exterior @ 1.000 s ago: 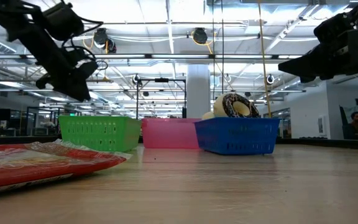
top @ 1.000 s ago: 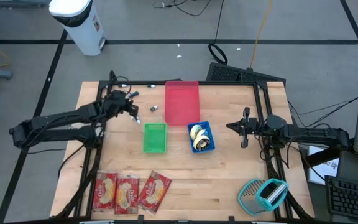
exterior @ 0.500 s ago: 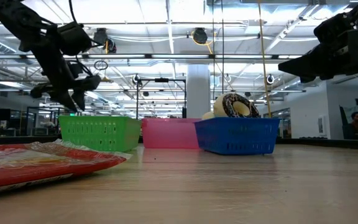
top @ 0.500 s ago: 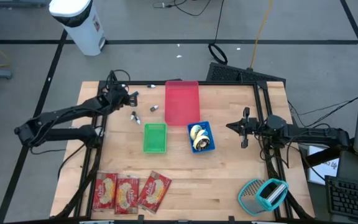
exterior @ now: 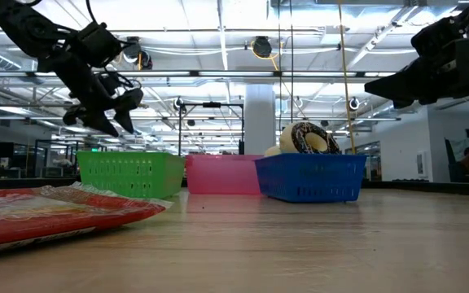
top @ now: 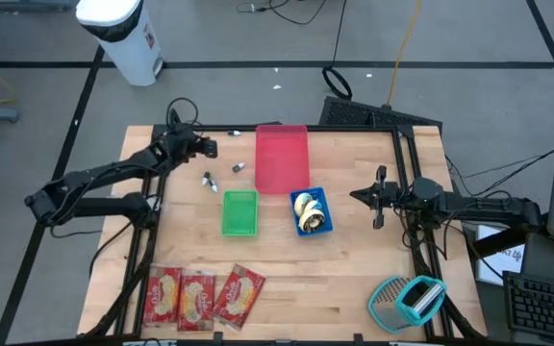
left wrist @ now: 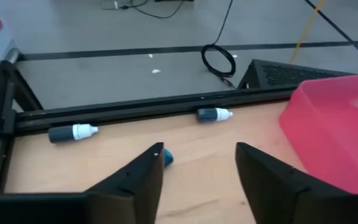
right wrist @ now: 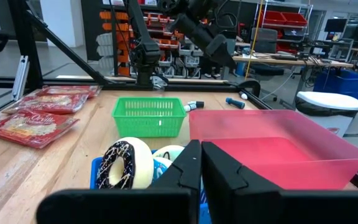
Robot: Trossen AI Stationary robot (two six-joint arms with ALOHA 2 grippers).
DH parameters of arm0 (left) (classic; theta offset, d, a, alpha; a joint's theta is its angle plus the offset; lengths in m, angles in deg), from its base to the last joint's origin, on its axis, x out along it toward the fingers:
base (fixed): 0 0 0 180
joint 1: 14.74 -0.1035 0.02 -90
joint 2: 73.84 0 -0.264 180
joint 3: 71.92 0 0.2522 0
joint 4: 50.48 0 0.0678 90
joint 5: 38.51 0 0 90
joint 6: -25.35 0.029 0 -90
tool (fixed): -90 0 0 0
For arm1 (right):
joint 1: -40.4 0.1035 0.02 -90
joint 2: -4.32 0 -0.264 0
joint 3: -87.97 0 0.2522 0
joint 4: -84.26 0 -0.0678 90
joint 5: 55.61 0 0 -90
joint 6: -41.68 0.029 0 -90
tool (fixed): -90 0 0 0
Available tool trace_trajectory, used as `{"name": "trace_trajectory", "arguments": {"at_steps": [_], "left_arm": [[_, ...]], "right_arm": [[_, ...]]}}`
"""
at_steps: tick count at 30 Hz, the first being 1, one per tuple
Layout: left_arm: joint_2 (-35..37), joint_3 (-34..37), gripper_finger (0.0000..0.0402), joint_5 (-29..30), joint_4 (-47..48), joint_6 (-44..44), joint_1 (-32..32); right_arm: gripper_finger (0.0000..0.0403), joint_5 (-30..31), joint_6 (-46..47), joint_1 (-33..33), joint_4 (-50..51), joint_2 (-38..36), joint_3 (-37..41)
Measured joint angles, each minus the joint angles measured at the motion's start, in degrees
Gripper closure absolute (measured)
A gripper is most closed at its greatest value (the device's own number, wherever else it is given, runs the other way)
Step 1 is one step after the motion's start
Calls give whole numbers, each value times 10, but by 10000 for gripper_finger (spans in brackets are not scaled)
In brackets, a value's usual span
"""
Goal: Pick & Place Food Item
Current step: Put the purple food coloring bottle into the green bin
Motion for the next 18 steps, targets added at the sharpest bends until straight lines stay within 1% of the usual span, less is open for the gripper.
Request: {"name": "trace_trajectory", "arguments": {"at_steps": [4,7,12,18], "left_arm": [[0,0,159,-23,3,18,0],[-5,0,142,-42,5,24,0],[-24,0,133,-40,2,25,0],[-74,0,133,-40,5,24,0]], "right_arm": [[402,0,0,0,0,0,0],[399,0,0,0,0,0,0],[401,0,-1,0,0,0,0],[399,0,-1,0,0,0,0]]}}
